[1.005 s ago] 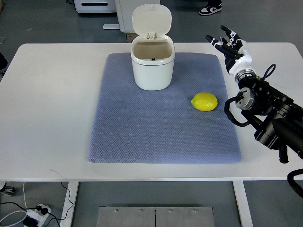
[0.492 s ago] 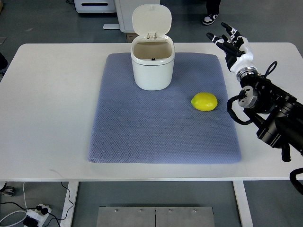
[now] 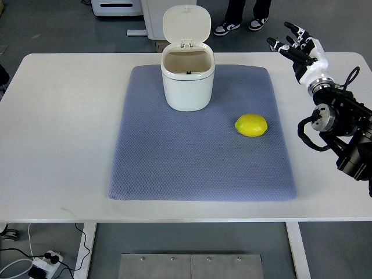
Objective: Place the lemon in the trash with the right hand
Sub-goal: 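Move the open right hand toward the yellow lemon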
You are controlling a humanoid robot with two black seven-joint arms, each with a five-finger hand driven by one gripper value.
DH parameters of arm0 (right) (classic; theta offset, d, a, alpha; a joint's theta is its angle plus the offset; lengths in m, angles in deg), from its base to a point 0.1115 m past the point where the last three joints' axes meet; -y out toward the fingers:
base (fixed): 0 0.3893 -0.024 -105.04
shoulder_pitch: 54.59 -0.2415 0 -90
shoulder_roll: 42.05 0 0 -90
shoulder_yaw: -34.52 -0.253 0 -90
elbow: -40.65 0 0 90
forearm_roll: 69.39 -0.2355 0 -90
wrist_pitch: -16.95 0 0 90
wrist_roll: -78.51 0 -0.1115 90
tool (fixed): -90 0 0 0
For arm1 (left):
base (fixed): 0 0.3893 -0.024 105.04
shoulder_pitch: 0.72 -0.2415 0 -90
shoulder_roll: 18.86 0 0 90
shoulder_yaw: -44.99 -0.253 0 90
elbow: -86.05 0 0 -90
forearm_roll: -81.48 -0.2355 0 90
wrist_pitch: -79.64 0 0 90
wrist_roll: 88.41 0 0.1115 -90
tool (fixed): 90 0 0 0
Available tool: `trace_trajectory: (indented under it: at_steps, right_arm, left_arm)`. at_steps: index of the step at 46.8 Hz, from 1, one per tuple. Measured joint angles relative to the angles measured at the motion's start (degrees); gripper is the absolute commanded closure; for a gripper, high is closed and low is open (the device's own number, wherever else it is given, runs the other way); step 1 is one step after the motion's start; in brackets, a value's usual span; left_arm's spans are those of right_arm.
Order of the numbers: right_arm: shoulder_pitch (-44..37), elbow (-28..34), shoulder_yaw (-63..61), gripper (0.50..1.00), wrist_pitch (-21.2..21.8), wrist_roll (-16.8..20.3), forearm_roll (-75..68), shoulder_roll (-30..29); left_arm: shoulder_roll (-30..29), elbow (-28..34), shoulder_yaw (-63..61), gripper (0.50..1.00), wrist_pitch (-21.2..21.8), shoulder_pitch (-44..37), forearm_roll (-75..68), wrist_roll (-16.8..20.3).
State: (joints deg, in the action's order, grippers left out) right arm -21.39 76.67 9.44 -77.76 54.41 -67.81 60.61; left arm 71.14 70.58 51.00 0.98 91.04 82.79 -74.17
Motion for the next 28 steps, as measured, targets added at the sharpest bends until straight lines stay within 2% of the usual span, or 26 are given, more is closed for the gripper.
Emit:
trace_trajectory:
  at_steps: [13,28]
  right_arm:
    - [0.79,15.14,9.93,0.500,-2.73,-1.95,3.52,10.20]
    - [0.69,18.96,19.11,0.500,-2.68,-3.75,15.98,16.00]
  left_arm:
    - [0.00,0.00,-0.03,0.500,0.00,0.02,0.00,0.00]
    - [0.00,0.00,-0.03,0.500,0.00,0.00,0.00,0.01]
